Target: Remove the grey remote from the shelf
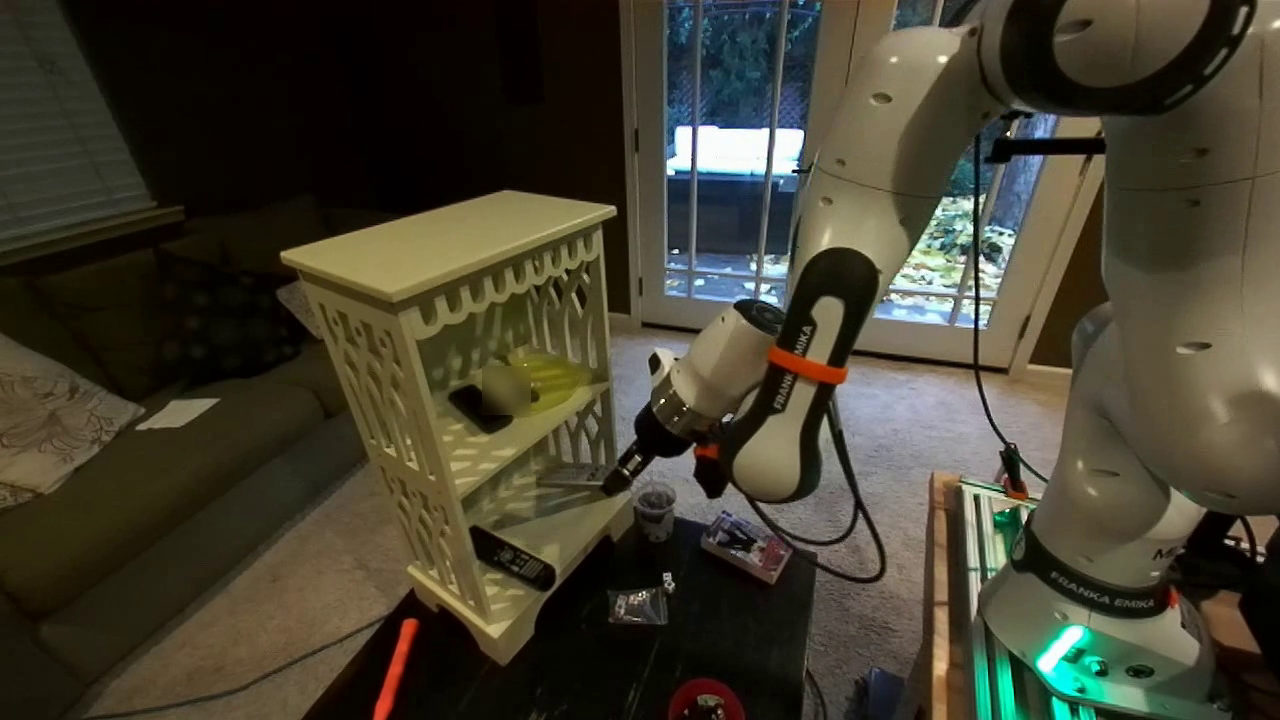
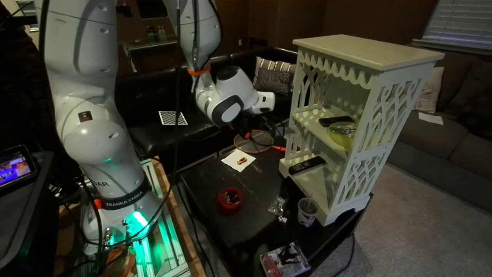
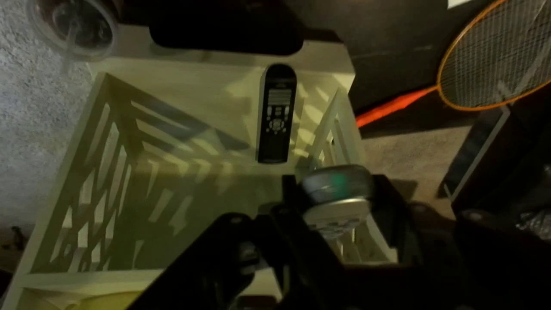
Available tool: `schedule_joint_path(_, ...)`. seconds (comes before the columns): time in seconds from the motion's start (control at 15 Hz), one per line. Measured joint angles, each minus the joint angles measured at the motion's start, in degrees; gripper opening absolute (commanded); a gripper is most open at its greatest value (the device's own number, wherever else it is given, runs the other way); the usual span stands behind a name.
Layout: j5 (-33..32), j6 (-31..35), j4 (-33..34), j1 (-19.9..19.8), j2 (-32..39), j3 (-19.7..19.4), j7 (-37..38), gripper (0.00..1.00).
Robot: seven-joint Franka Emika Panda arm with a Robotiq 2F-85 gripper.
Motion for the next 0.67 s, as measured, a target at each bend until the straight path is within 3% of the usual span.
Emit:
schedule_joint_path(0.27,-3.77,-14.73,-5.65,-3.81,-5.62,3.99,0.98,0.20)
schedule_joint_path(0.47,-4.02,-23.95,-5.25,-12.98,-3.92,13.37,0.32,0.20)
schedule_joint_path(0.67,2.17,-26.93,-1.53,-24.92,3.38,25.17,-6.49,0.20)
